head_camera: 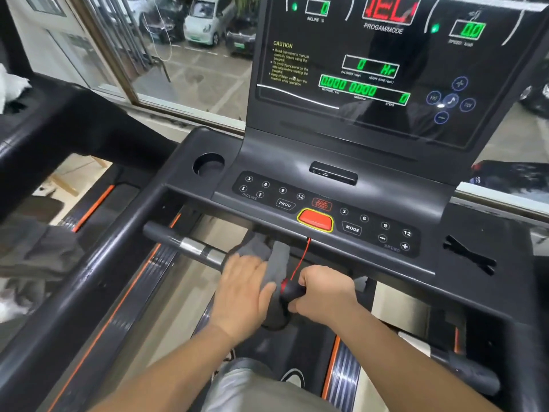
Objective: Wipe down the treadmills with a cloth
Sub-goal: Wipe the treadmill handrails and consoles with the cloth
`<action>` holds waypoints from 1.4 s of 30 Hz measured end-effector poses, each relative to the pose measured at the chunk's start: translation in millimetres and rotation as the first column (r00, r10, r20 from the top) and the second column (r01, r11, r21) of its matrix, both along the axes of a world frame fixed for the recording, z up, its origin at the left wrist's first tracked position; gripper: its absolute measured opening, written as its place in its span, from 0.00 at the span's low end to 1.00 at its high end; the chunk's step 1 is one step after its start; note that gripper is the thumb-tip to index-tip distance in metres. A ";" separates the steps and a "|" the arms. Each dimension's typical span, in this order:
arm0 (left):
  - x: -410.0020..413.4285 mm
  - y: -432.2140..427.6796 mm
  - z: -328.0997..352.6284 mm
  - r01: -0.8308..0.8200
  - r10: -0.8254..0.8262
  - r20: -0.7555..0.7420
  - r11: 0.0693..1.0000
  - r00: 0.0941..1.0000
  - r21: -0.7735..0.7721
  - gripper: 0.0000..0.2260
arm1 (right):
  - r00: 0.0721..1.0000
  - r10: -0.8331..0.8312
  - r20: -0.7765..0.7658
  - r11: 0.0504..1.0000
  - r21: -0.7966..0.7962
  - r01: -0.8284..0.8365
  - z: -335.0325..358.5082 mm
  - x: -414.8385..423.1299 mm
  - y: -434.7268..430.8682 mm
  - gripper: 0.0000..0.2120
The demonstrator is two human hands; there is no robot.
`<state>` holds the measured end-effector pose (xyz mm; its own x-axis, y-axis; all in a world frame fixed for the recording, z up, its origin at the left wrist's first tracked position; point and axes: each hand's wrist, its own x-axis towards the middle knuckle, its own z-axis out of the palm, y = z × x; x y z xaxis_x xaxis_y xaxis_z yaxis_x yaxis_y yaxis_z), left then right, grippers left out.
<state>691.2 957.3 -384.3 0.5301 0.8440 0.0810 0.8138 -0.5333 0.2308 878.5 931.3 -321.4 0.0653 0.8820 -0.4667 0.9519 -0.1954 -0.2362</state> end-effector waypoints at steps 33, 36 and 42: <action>-8.6 21.3 4.2 0.024 -0.025 -0.007 1.000 1.000 -0.019 0.17 | 0.996 -0.065 0.065 0.995 -0.072 0.070 6.0 -6.0 -5.2 0.15; -48.8 22.6 -2.5 0.261 -0.257 0.101 0.965 0.961 -0.023 0.14 | 0.994 -0.031 0.107 0.989 -0.138 0.046 15.2 -12.0 13.6 0.14; -143.6 128.1 2.4 0.002 -0.002 -0.144 1.000 0.990 0.002 0.21 | 0.983 -0.143 -0.111 0.990 -0.033 0.141 31.9 -55.1 51.2 0.14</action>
<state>547.6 1085.5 -381.8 0.5382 0.8428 0.0055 0.8373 -0.5355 0.1101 823.4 982.5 -289.5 0.1348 0.8558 -0.4995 0.8815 -0.3337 -0.3339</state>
